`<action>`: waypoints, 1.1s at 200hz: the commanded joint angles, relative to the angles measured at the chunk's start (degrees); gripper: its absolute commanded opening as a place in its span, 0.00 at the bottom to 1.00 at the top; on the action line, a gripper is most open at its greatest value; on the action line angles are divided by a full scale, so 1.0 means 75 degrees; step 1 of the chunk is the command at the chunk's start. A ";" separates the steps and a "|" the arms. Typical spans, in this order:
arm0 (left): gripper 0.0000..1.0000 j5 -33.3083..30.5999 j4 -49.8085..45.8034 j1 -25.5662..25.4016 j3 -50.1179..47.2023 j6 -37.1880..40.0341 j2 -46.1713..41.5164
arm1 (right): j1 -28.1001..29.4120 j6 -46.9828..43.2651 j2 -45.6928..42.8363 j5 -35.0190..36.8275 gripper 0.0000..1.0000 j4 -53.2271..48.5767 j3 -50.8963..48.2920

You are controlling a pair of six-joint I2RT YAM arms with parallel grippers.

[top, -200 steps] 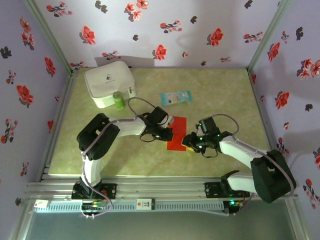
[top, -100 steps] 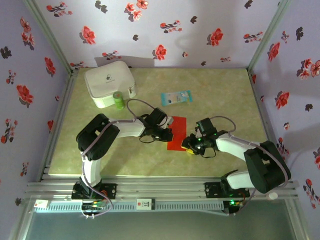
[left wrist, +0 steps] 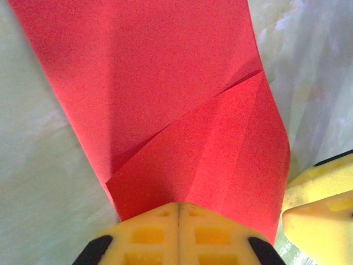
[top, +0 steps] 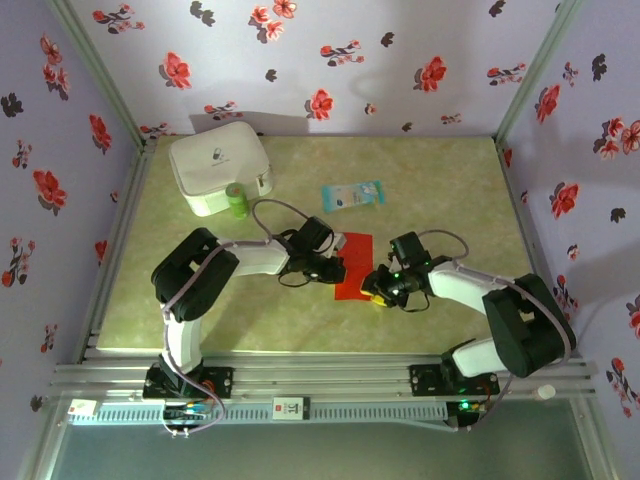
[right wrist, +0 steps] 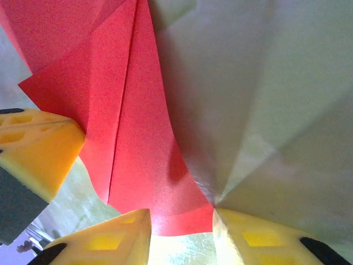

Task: Fold a paper plane with a square sheet of paper (pick it up from the middle)
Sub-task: Turn over the paper at the center of the table.

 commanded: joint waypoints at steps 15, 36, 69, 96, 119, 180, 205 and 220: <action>0.00 -0.0099 -0.0224 -0.0062 -0.0207 -0.0050 -0.0149 | 0.0073 0.0002 0.0117 0.0222 0.35 0.0908 0.0308; 0.00 -0.0090 -0.0199 -0.0050 -0.0219 -0.0061 -0.0195 | 0.0050 -0.0051 0.0133 0.0310 0.36 0.0927 0.0415; 0.00 -0.0052 -0.0141 -0.0039 -0.0219 -0.0087 -0.0220 | -0.0129 -0.0021 0.0371 0.0273 0.37 0.1221 0.0472; 0.00 0.0012 -0.0030 -0.0015 -0.0254 -0.0160 -0.0268 | -0.0309 0.0056 0.0626 0.0046 0.37 0.1611 0.0518; 0.00 0.0030 0.0067 0.0007 -0.0307 -0.0225 -0.0301 | -0.0471 0.0125 0.0754 -0.0004 0.38 0.1819 0.0509; 0.00 0.0094 0.0268 0.0044 -0.0404 -0.0349 -0.0361 | -0.0647 0.0326 0.1133 -0.0204 0.34 0.2663 0.0276; 0.00 0.0090 0.0270 0.0055 -0.0441 -0.0360 -0.0408 | -0.0721 0.0381 0.1138 -0.0145 0.31 0.3053 0.0086; 0.00 0.0094 0.0333 0.0067 -0.0481 -0.0397 -0.0439 | -0.0753 0.0366 0.1198 -0.0183 0.30 0.3184 0.0041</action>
